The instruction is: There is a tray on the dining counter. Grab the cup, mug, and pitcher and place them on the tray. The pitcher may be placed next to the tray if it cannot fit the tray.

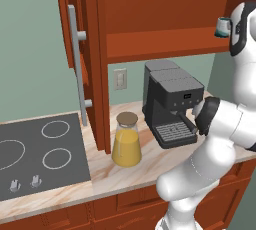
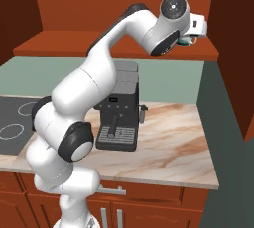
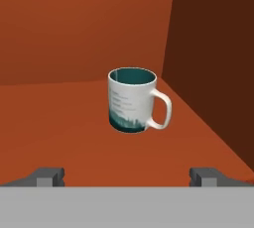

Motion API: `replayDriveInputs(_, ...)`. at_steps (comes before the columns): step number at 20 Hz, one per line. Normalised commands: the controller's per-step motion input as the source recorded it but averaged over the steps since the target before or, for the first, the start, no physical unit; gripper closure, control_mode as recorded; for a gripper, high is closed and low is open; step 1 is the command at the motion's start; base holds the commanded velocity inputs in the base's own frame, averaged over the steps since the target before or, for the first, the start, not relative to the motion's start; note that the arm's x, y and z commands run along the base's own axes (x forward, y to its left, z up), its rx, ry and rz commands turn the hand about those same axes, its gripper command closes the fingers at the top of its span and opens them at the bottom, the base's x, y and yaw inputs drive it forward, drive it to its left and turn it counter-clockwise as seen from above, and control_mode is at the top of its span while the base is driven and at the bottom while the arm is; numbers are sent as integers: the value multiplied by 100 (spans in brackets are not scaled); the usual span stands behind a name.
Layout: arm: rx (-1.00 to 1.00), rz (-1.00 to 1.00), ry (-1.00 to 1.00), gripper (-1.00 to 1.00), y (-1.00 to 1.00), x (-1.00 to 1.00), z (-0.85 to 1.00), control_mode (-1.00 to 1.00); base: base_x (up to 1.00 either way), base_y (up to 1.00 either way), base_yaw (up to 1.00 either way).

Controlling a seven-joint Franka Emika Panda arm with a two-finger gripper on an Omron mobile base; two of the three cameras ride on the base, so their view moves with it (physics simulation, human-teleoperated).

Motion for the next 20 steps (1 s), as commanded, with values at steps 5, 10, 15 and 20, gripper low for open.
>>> replayDriveInputs(5,0,0,0,-100,-2,15,0,-100,0,0,0)
replayDriveInputs(10,0,0,0,-100,-12,8,-1,-100,0,0,0)
replayDriveInputs(15,0,0,0,-100,-22,1,0,-100,0,0,0)
replayDriveInputs(20,0,0,0,-100,-9,8,0,-100,0,0,0)
